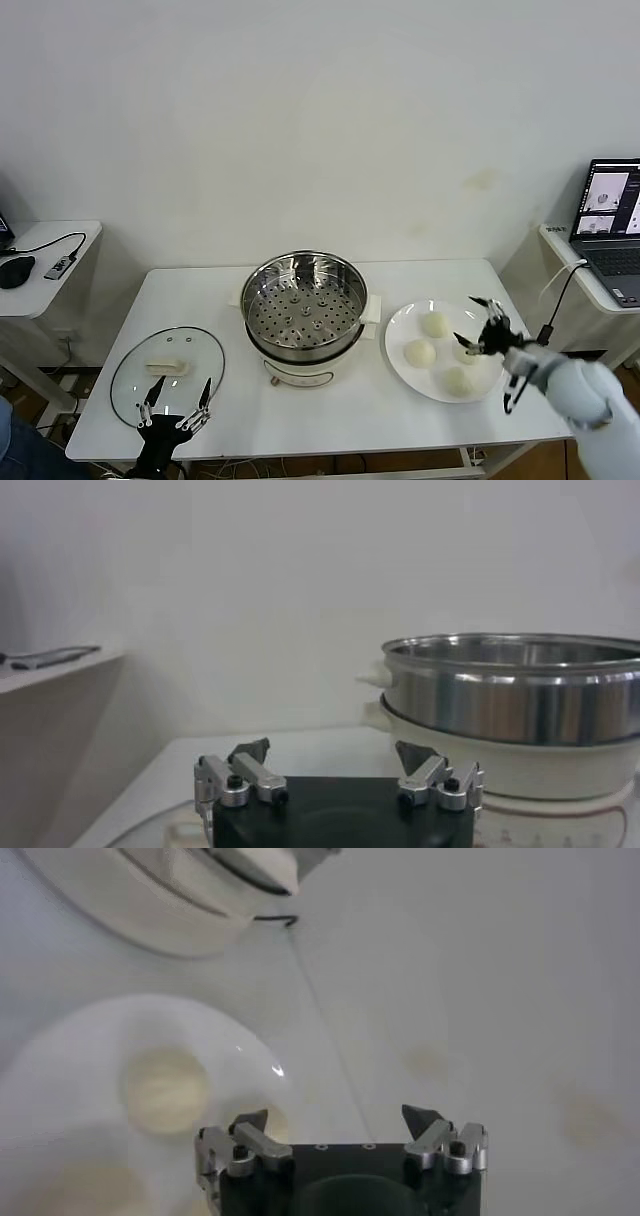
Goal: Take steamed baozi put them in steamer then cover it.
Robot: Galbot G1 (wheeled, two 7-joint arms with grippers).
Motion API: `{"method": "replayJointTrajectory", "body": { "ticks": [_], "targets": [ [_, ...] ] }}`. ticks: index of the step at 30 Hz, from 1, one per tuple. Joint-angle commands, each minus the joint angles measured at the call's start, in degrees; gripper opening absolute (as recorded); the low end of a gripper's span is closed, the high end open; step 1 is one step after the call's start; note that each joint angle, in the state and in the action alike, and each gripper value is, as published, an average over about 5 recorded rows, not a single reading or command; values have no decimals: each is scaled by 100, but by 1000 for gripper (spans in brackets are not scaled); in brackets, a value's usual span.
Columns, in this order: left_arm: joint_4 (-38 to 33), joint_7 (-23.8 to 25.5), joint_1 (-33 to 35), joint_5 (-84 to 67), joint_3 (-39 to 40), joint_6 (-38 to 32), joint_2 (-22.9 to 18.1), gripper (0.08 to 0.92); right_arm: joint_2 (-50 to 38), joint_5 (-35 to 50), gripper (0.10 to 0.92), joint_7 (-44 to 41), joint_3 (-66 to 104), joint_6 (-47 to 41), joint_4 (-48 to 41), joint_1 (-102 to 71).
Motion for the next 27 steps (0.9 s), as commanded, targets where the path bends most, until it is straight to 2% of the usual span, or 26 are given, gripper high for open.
{"method": "replayJointTrajectory", "body": {
  "ticks": [1,13,27],
  "targets": [
    [-5,6,-28,115,-37,8,7,823,-695,454,823,-1668,-3194,-331,-1265,3204],
    [-49,-1,74,370,-184,22,-66,823,249,903,823,-2098,-4695,-491,-2530,4148],
    [39,31,42,360,-417,14,66,823,1216,507,823,-1991,-4804,-469,-3746,4250]
  ]
}}
